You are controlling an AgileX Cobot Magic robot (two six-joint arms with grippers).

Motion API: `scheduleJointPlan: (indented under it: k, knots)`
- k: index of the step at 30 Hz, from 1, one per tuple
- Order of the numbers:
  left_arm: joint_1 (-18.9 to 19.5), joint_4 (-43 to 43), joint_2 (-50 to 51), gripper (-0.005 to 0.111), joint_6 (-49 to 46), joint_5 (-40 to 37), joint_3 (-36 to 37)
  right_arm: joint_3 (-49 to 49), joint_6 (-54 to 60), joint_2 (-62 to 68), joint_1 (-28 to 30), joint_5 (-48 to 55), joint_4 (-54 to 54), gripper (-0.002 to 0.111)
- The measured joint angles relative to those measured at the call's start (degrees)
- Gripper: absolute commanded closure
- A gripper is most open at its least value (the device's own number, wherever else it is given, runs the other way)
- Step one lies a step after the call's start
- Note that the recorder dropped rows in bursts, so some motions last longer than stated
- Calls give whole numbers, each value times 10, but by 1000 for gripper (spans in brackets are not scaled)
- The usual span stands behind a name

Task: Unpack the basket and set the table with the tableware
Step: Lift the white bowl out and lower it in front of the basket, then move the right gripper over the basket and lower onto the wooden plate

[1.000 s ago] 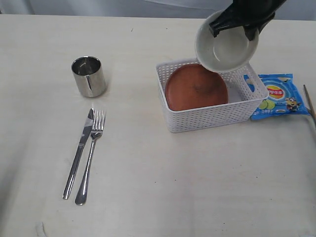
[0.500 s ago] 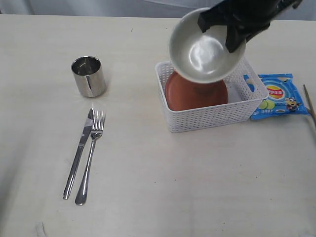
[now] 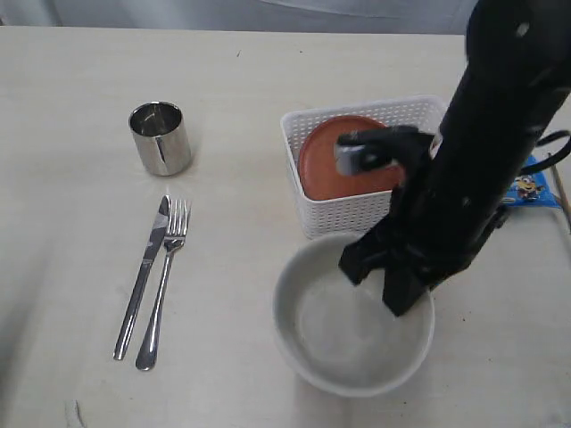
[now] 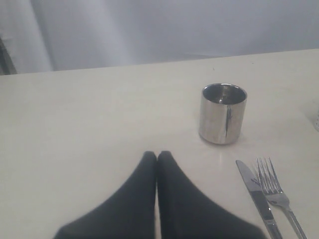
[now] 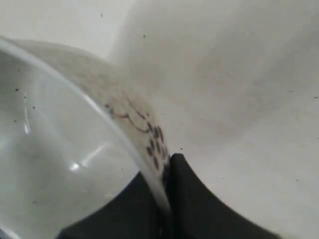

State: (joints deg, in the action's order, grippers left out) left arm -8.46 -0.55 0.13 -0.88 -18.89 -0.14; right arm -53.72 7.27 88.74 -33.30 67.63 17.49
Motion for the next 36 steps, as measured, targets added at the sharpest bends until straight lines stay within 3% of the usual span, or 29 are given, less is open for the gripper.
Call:
scheduleJointPlan:
  k: [6, 13, 23, 25, 30, 36]
  knots:
    - [0, 0, 0, 107, 0, 0, 0, 25, -11, 45, -53, -82, 4, 109]
    - [0, 0, 0, 107, 0, 0, 0, 25, -19, 120, -55, -142, 4, 109]
    - [0, 0, 0, 107, 0, 0, 0, 25, -30, 127, -56, -242, 15, 108]
    - [0, 0, 0, 107, 0, 0, 0, 25, -32, 128, -56, -243, 16, 102]
    - [0, 0, 0, 107, 0, 0, 0, 17, -43, 136, -56, -249, 17, 67]
    - [0, 0, 0, 107, 0, 0, 0, -28, -48, 137, -56, -204, -3, 63]
